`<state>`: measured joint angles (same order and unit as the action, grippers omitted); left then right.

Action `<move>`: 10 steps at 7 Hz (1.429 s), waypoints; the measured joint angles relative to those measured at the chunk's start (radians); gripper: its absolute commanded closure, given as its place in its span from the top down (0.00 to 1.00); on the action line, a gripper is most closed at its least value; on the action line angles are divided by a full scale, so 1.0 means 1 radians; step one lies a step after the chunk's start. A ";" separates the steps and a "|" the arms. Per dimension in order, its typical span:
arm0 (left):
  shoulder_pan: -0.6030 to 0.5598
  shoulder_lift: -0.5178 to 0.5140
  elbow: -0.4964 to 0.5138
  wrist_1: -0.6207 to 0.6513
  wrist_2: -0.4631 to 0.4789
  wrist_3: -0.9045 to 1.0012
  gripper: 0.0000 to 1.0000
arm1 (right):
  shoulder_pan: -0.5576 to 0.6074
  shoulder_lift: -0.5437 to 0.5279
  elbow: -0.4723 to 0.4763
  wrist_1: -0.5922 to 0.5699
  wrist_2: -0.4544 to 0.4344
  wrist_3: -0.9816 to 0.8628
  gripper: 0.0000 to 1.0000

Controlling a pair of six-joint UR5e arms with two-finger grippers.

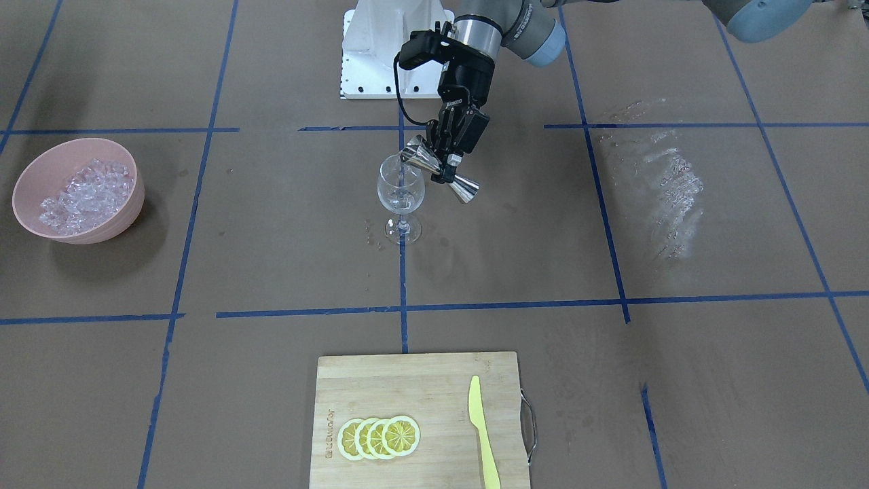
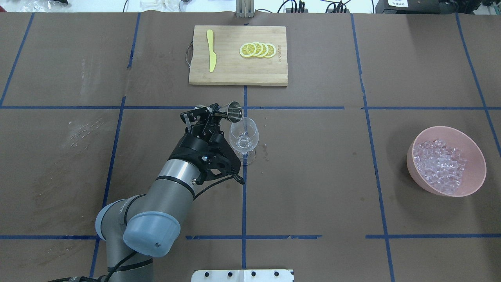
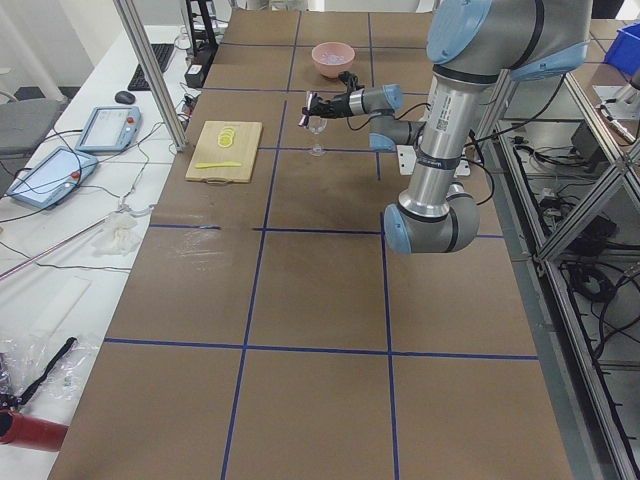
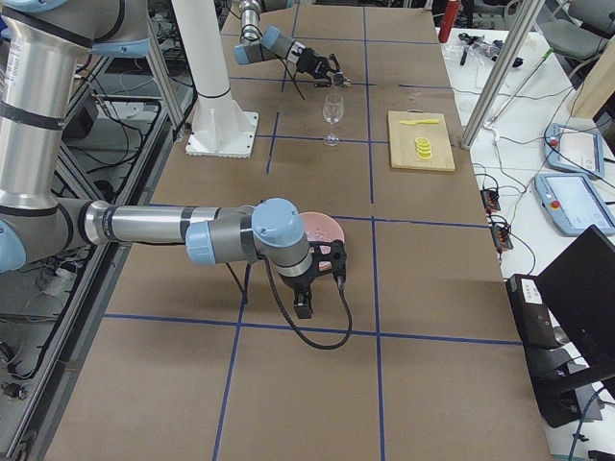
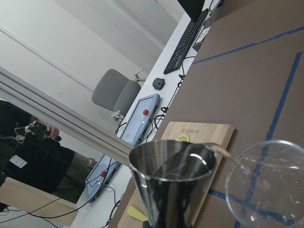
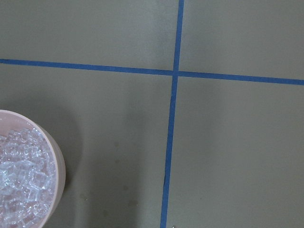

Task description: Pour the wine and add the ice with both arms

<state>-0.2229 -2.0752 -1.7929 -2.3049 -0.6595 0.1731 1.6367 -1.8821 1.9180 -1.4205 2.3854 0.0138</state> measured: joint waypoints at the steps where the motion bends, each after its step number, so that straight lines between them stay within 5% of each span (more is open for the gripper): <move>1: 0.000 0.000 0.003 0.000 0.023 0.045 0.00 | 0.000 0.000 -0.001 0.000 0.000 0.000 1.00; 10: 0.020 -0.012 0.004 -0.009 0.127 0.416 0.00 | 0.006 -0.021 -0.005 -0.001 0.001 -0.001 1.00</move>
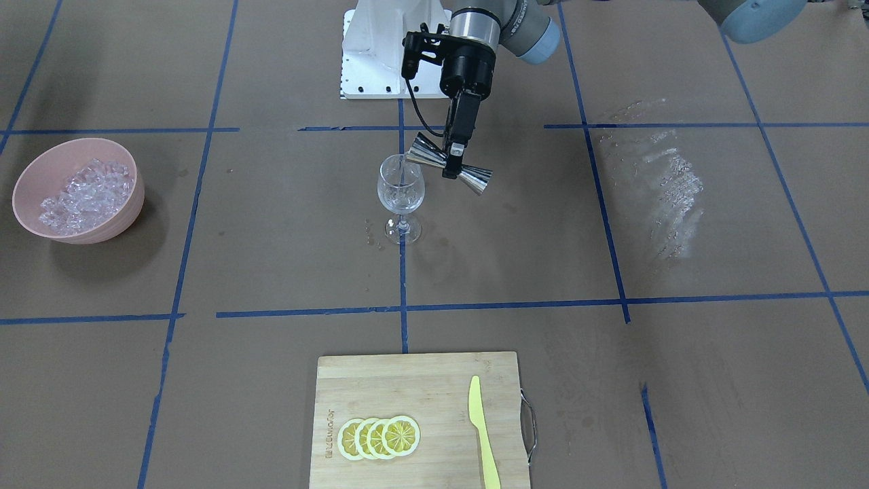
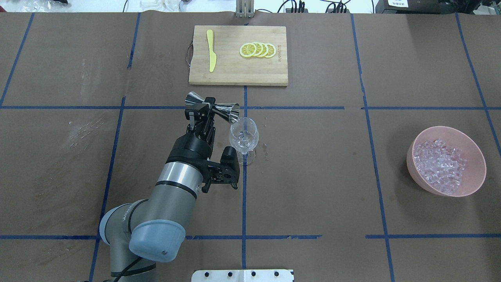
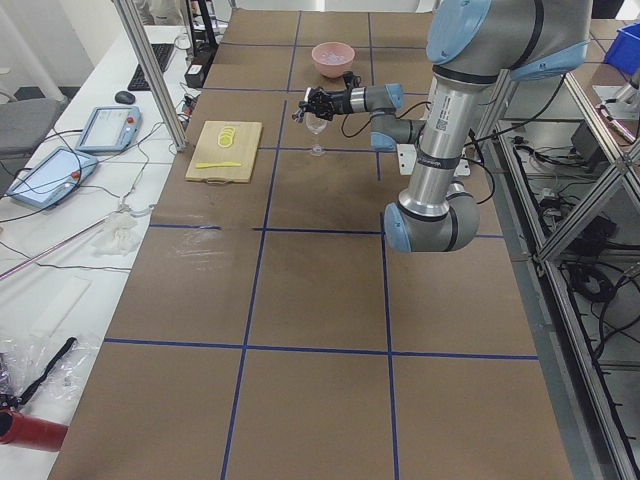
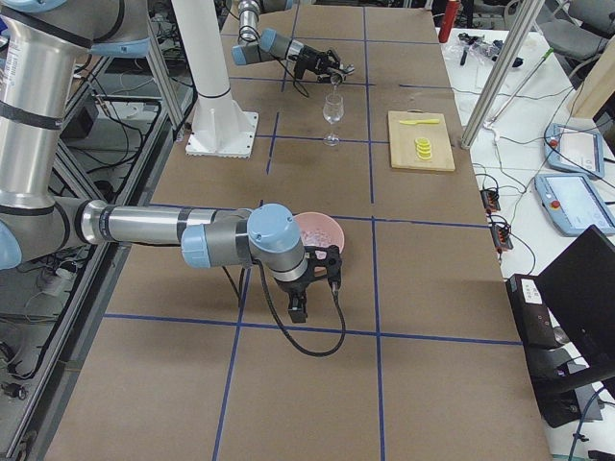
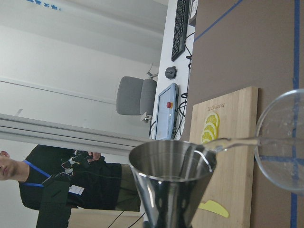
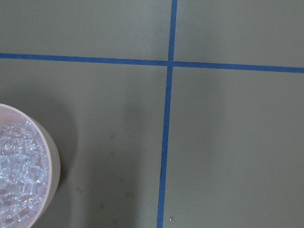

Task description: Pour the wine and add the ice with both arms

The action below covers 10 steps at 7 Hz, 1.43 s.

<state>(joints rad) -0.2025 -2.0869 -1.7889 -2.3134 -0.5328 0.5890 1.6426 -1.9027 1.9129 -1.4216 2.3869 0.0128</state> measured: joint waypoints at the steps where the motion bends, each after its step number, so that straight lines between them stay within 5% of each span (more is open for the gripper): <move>1: 0.002 -0.002 -0.002 0.000 0.005 0.044 0.00 | 0.002 -0.005 0.000 0.000 0.000 0.000 1.00; 6: 0.013 -0.012 -0.006 -0.016 0.024 0.123 0.00 | 0.006 -0.009 -0.001 0.000 0.002 0.000 1.00; 10: 0.011 0.038 0.000 -0.309 0.025 0.097 0.00 | 0.006 -0.007 0.000 0.000 0.001 -0.001 1.00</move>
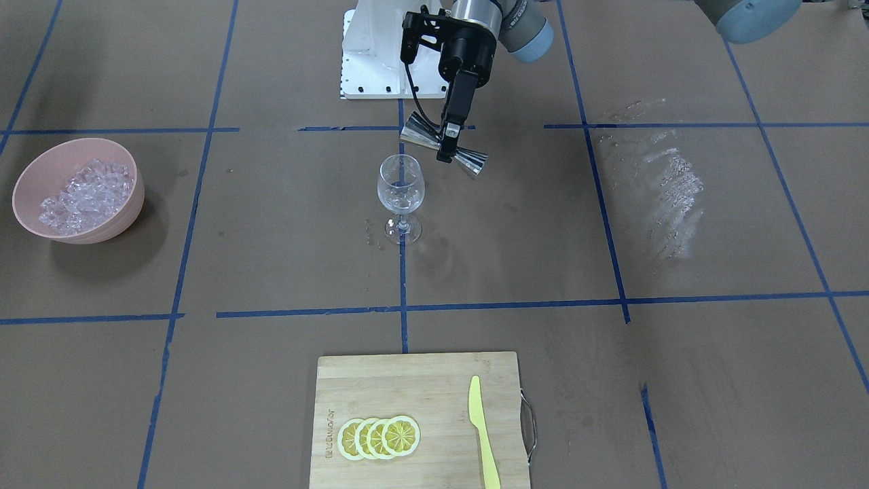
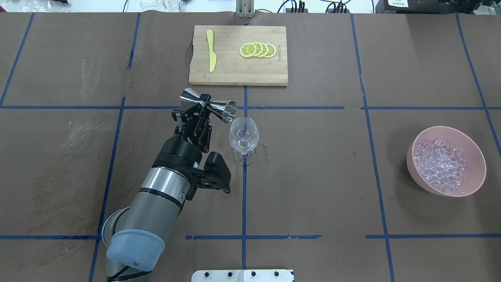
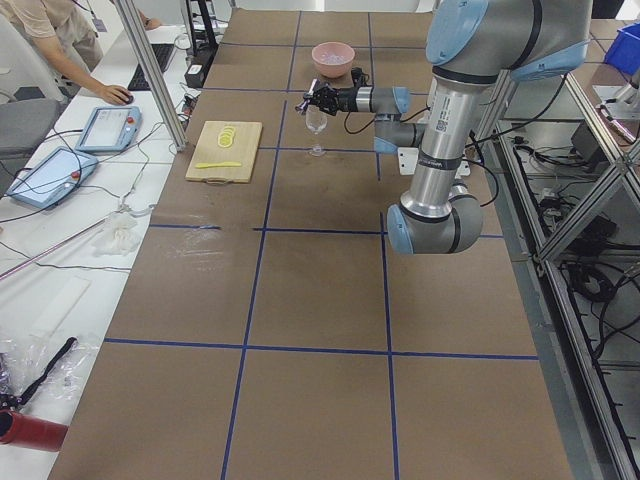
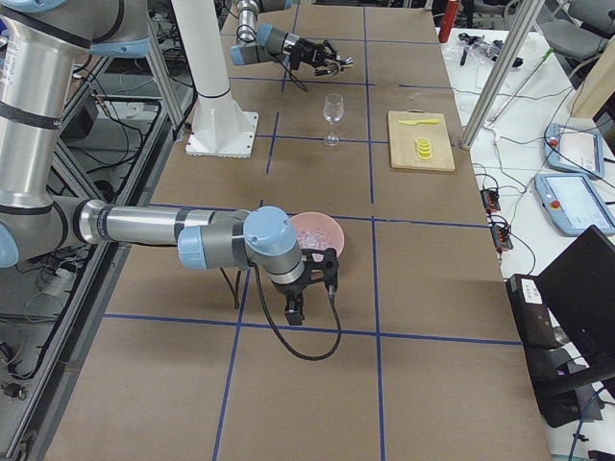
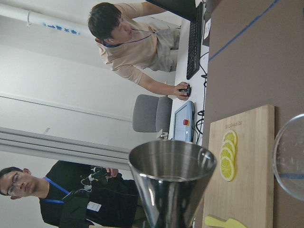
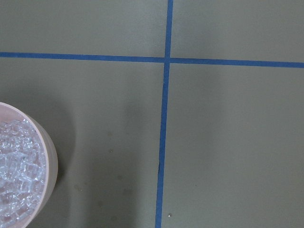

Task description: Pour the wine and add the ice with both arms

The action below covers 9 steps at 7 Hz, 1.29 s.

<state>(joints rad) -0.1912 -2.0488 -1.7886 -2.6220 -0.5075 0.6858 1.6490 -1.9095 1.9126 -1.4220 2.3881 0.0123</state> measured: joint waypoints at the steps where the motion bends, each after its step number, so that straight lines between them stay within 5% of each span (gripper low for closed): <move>1: -0.006 0.021 -0.001 -0.049 -0.003 -0.012 0.00 | 0.000 0.001 0.000 0.000 -0.001 0.000 1.00; 4: -0.021 0.085 -0.005 -0.080 -0.041 -0.217 0.00 | 0.000 0.009 -0.006 0.000 -0.001 0.000 1.00; 9: -0.030 0.386 -0.013 -0.262 -0.141 -1.058 0.00 | 0.000 0.012 -0.009 0.002 -0.001 -0.003 1.00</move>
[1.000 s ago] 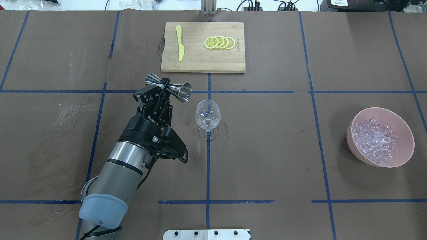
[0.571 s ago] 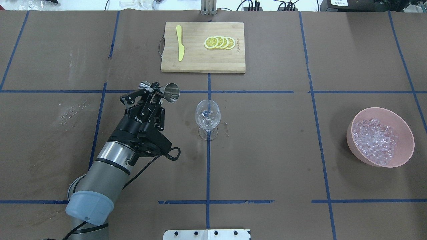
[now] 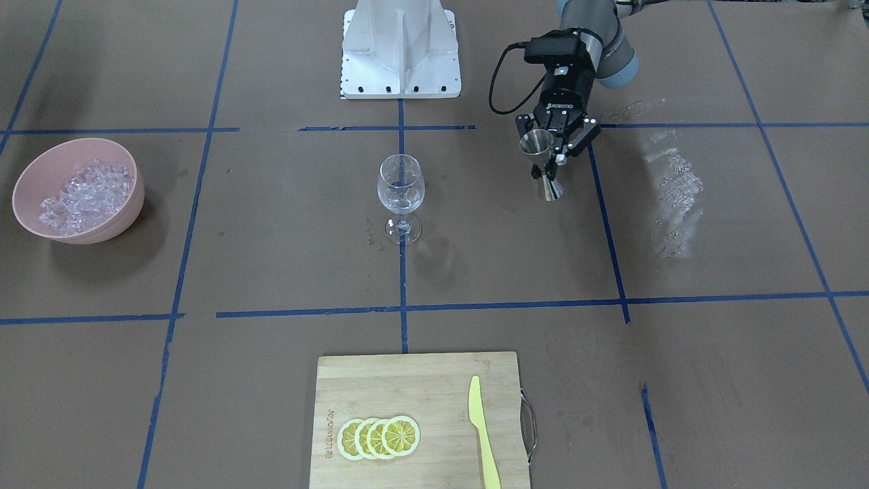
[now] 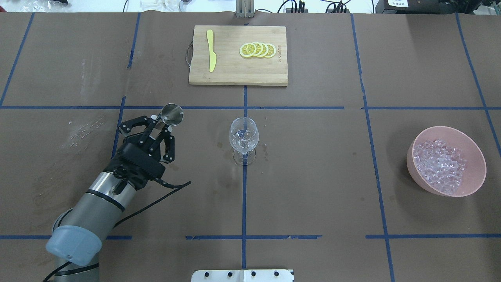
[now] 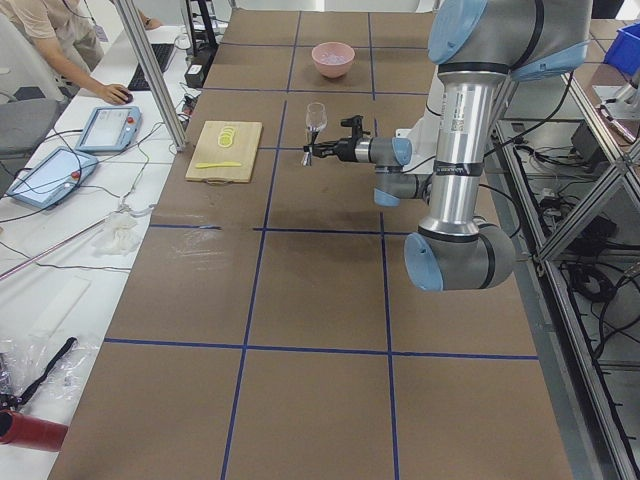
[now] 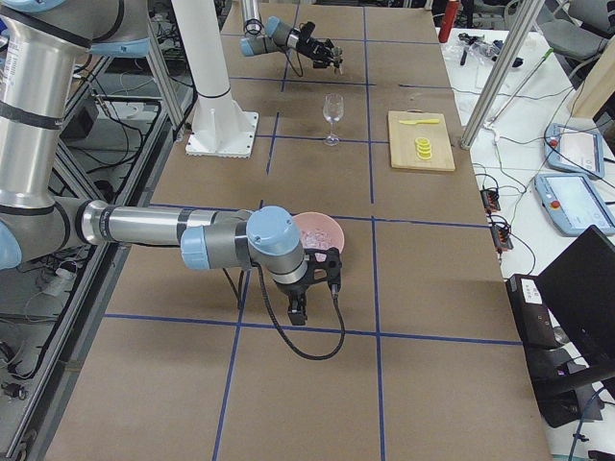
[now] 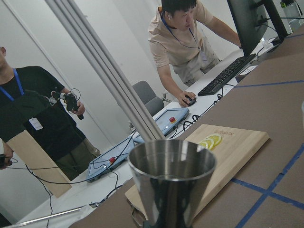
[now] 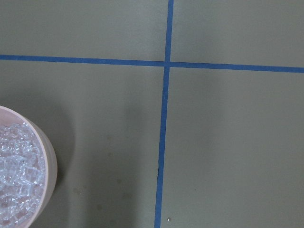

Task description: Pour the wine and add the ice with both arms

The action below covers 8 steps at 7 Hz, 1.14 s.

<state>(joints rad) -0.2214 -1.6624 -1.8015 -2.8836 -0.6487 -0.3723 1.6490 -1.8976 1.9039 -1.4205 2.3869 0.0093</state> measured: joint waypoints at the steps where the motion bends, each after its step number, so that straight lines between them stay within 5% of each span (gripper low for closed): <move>1: 0.000 0.069 0.002 -0.031 -0.005 -0.184 0.00 | 0.000 0.000 0.002 0.000 0.000 -0.001 1.00; 4: 0.000 0.164 0.064 -0.050 0.001 -0.573 0.00 | 0.002 -0.004 0.001 0.000 0.000 0.000 1.00; 8: 0.003 0.163 0.219 -0.048 0.087 -0.688 0.00 | 0.008 -0.007 0.004 0.000 0.000 0.000 1.00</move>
<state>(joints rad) -0.2181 -1.4999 -1.5828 -2.9315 -0.5616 -1.0604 1.6570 -1.9046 1.9075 -1.4205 2.3869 0.0092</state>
